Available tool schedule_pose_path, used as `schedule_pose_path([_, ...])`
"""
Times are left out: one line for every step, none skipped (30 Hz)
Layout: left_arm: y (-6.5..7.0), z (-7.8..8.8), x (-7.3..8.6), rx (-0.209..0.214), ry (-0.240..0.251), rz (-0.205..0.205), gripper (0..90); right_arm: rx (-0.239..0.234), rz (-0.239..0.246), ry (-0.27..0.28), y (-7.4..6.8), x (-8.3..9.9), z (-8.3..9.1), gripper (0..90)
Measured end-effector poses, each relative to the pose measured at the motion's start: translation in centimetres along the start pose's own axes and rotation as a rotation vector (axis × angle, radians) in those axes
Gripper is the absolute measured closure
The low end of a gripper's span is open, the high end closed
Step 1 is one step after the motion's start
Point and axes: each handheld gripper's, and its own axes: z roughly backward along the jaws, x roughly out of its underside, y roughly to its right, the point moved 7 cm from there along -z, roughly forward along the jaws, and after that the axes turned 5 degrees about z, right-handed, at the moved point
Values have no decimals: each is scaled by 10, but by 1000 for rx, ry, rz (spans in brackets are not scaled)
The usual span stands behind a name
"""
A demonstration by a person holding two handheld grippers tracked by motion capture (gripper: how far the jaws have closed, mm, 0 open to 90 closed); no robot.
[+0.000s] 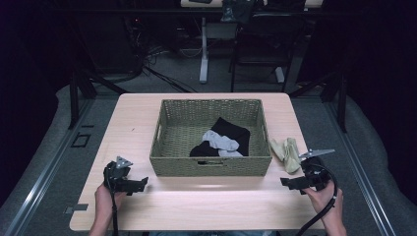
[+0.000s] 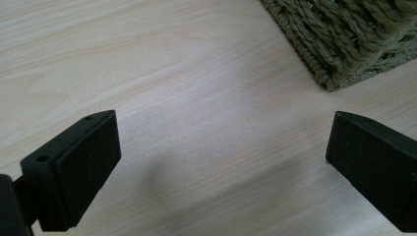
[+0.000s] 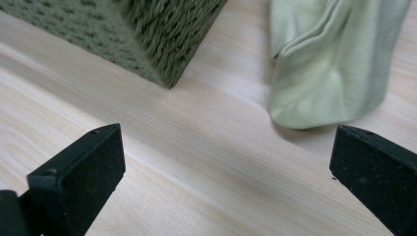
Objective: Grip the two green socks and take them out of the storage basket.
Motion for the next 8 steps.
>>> schedule_pose_path([0, 0, 0, -2, 4, 4, 2, -3, 4, -12, -1, 2, -2, 0])
schedule_pose_path([0, -1, 0, -2, 4, 0, 2, -5, 9, -16, -1, 2, -3, 0])
schedule_pose_path([0, -1, -1, 0, 3, 0, 2, -12, 16, -16, -1, 3, -4, 0])
schedule_pose_path([1, -1, -1, -3, 3, -4, 2, -9, 20, -21, 0, 3, -5, 0])
schedule_pose_path([1, -1, -1, -4, 3, -2, 2, -15, 24, -20, 0, 3, -5, 0])
schedule_pose_path([1, -1, -1, -2, 0, -2, 2, -11, 22, -5, 0, 3, -4, 0])
schedule_pose_path([1, -2, -2, 0, 2, -4, 2, -9, 26, -5, 1, 4, -4, 0])
schedule_pose_path([1, -2, -2, 2, 2, -2, 2, 1, 30, -4, 3, 4, -4, 0])
